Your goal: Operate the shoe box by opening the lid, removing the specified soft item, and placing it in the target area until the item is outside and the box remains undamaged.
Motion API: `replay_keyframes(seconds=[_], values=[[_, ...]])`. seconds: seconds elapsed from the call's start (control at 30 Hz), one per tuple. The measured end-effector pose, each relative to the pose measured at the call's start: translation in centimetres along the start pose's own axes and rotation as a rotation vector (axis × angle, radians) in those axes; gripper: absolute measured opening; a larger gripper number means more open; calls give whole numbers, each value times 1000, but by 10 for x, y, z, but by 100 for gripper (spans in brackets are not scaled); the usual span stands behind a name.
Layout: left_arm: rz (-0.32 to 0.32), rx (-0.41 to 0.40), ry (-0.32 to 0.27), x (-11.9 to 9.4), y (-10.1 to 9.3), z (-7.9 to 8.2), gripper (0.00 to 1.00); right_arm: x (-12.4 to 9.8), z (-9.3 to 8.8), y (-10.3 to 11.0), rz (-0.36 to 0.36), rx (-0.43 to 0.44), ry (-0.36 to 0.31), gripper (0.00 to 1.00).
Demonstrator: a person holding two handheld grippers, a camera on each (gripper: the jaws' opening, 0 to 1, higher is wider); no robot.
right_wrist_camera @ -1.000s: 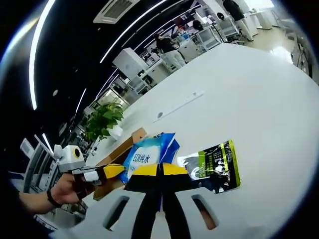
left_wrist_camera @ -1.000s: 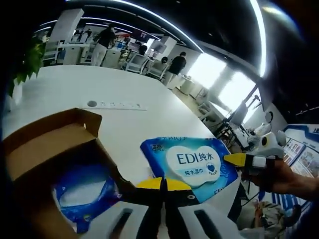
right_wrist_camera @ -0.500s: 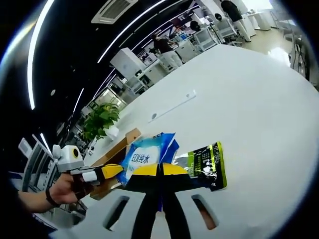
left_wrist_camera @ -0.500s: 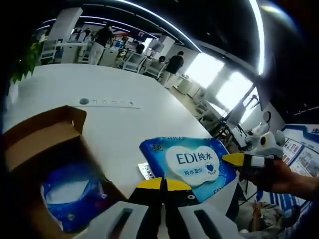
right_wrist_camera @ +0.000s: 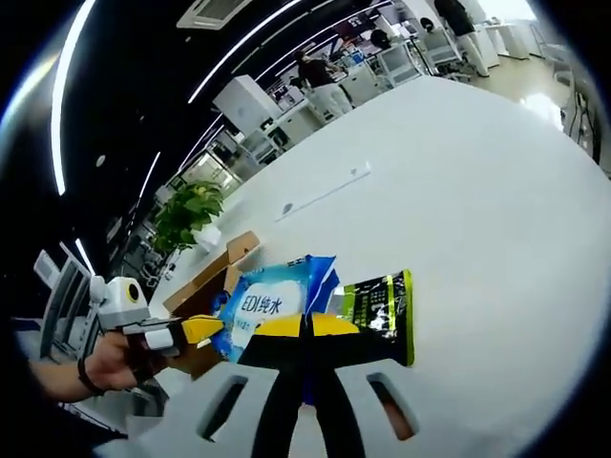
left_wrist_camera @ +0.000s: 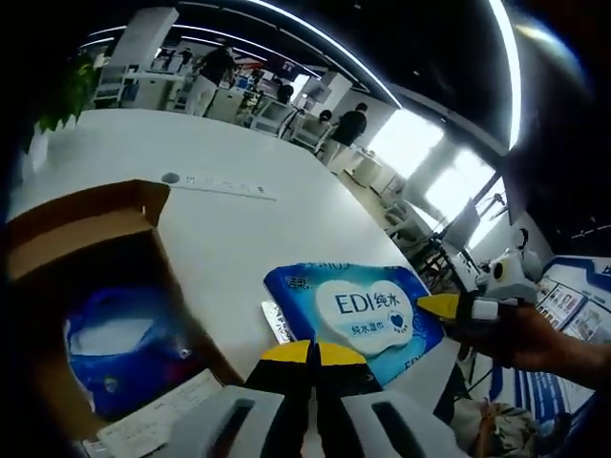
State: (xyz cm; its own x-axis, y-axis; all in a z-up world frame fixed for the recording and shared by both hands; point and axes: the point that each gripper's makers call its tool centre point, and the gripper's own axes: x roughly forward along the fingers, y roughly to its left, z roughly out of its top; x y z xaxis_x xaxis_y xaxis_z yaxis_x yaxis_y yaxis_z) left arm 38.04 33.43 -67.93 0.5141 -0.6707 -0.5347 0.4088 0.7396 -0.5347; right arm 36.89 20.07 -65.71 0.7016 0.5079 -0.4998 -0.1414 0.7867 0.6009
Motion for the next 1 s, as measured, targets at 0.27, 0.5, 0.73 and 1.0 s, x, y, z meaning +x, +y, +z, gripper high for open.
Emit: replay_keyframes(seconds=[0.27,0.5,0.73,1.0], values=[[16,-1,7,11,-3,-3,0,6,0,-17,-12,-25,47,0],[32,4,18,22,-6,-10,0,11,-1,-32,-26,-29,75,0],[61,16,41,33,-4,-17,0,16,-4,-45,-40,-49,99,0],[102,24,67,41,3,-25,0,25,-11,-53,-50,-79,125,0]])
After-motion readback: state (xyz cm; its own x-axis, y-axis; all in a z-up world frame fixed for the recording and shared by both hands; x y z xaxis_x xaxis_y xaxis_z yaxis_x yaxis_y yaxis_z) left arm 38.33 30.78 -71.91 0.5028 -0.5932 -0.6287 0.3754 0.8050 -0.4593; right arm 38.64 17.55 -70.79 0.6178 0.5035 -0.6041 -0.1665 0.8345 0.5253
